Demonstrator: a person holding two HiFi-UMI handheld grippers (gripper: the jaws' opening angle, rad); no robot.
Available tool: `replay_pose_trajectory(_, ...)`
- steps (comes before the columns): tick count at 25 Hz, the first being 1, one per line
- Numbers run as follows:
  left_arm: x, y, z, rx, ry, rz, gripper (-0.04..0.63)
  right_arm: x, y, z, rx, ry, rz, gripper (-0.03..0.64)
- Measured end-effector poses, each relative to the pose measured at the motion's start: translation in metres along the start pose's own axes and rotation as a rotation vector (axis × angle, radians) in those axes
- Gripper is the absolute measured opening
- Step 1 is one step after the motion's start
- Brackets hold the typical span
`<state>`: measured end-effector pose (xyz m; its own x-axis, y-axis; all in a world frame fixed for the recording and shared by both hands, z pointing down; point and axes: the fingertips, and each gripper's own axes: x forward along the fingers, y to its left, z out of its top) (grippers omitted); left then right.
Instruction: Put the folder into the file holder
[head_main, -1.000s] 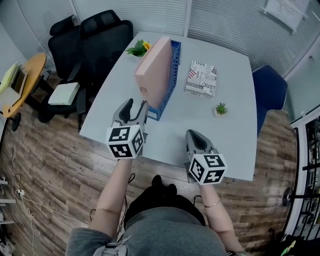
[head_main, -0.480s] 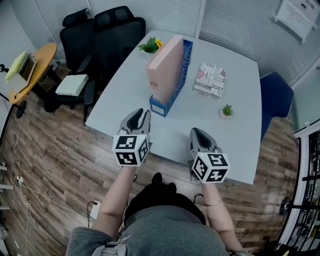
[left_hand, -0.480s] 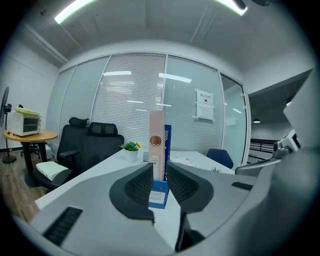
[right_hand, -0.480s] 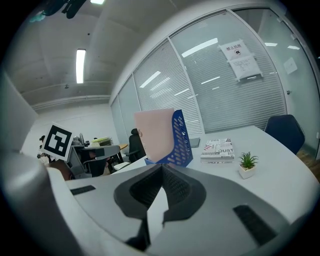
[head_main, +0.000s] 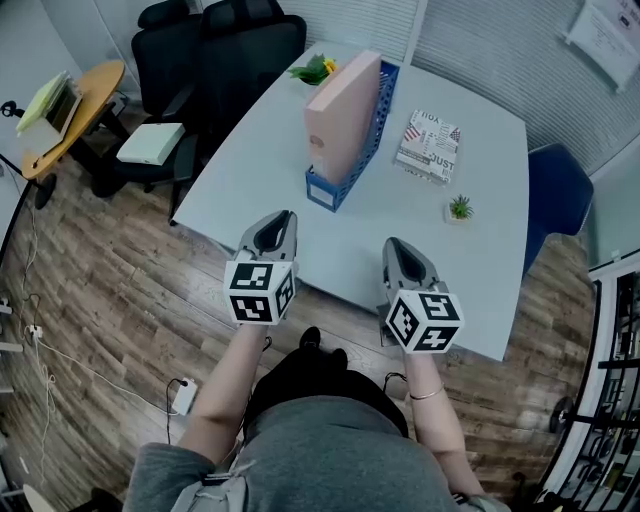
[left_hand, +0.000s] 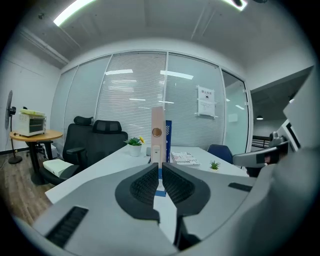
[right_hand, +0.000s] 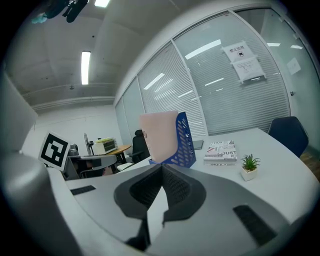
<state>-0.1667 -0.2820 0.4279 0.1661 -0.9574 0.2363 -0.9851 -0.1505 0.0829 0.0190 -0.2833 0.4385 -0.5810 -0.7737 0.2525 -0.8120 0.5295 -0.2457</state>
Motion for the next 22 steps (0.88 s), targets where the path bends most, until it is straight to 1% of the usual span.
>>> replay_pose_trajectory(4, -0.008, -0.003, -0.003, -0.009, -0.004, -0.005, 0.035, -0.004, 0.001, -0.001, 0.014, -0.012, -0.001, 0.003)
replay_pose_trajectory(8, -0.012, -0.006, -0.006, -0.011, -0.002, -0.008, 0.035, -0.006, 0.002, -0.002, 0.004, -0.018, -0.001, 0.002)
replay_pose_trajectory(22, -0.017, -0.006, -0.014, 0.010, 0.024, -0.001, 0.035, -0.007, 0.001, -0.001, -0.024, -0.025, -0.017, 0.002)
